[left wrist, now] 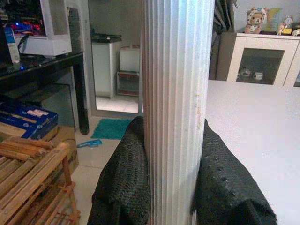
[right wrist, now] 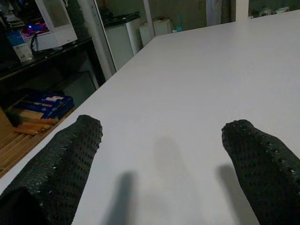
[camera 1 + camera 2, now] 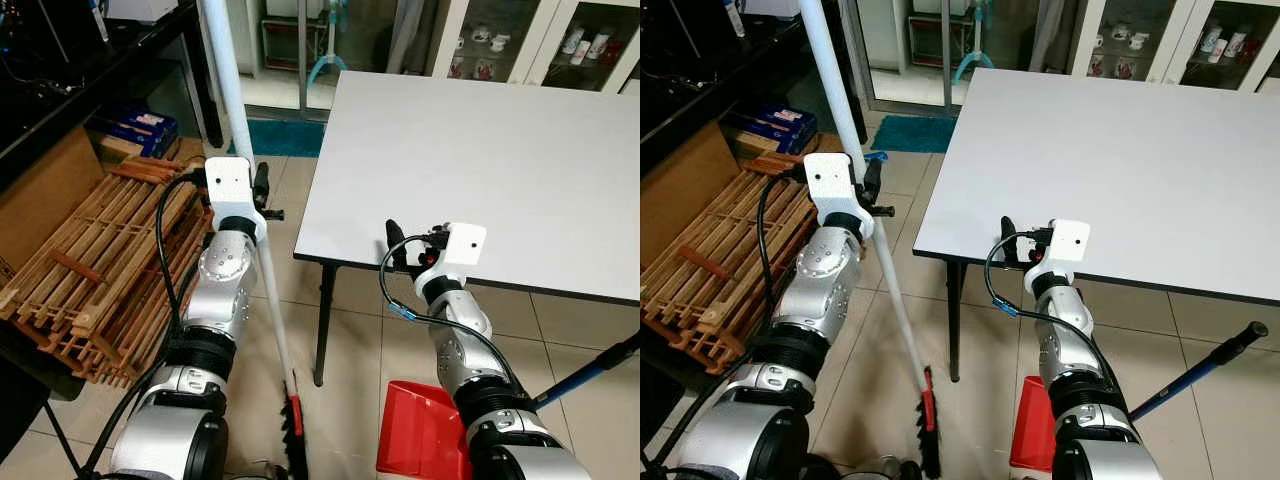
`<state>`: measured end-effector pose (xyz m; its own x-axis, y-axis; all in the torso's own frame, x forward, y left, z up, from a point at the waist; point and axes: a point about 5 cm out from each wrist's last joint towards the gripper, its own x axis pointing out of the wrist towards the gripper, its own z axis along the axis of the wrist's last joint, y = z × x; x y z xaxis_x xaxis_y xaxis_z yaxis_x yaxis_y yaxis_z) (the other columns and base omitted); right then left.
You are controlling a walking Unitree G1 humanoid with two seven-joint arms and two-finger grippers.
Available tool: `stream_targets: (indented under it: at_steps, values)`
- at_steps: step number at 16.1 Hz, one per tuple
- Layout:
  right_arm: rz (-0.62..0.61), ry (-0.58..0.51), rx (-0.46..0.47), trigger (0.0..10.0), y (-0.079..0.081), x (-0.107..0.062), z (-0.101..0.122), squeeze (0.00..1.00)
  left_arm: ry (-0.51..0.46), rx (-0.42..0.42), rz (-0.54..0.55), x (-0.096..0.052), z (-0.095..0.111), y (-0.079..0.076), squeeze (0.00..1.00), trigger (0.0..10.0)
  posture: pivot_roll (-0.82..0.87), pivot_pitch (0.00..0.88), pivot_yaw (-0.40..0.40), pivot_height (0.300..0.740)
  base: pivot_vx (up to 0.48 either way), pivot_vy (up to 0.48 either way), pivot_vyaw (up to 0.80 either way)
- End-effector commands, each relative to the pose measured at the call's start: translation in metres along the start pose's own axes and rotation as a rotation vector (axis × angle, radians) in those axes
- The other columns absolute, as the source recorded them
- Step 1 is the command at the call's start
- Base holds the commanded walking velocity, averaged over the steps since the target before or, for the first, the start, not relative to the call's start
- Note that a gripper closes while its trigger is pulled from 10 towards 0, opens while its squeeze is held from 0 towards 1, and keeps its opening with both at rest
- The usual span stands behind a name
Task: Sweep floor
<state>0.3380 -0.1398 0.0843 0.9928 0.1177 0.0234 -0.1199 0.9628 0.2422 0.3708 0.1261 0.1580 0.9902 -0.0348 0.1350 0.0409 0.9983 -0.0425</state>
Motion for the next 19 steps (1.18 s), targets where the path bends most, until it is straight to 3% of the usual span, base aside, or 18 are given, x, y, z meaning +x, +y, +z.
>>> stream_targets:
  at_steps: [1, 7, 19]
  values:
    - [-0.008, -0.025, -0.001, 10.0, -0.0024, 0.0002, 0.0050, 0.00, -0.046, 0.006, -0.011, 0.0007, 0.0082, -0.0019, 0.00, 10.0, -0.05, 0.014, 0.024, 0.740, 0.000, 0.000, 0.00]
    - [-0.013, -0.006, 0.001, 10.0, -0.0030, 0.0003, 0.0023, 0.00, -0.052, 0.000, -0.009, 0.0008, 0.0089, -0.0022, 0.00, 10.0, -0.04, 0.018, 0.023, 0.740, -0.186, 0.000, 0.00]
    - [-0.018, 0.004, 0.004, 10.0, -0.0040, -0.0003, 0.0009, 0.00, -0.050, 0.007, -0.004, 0.0005, 0.0083, 0.0005, 0.00, 10.0, -0.04, 0.026, 0.023, 0.740, 0.000, 0.000, 0.00]
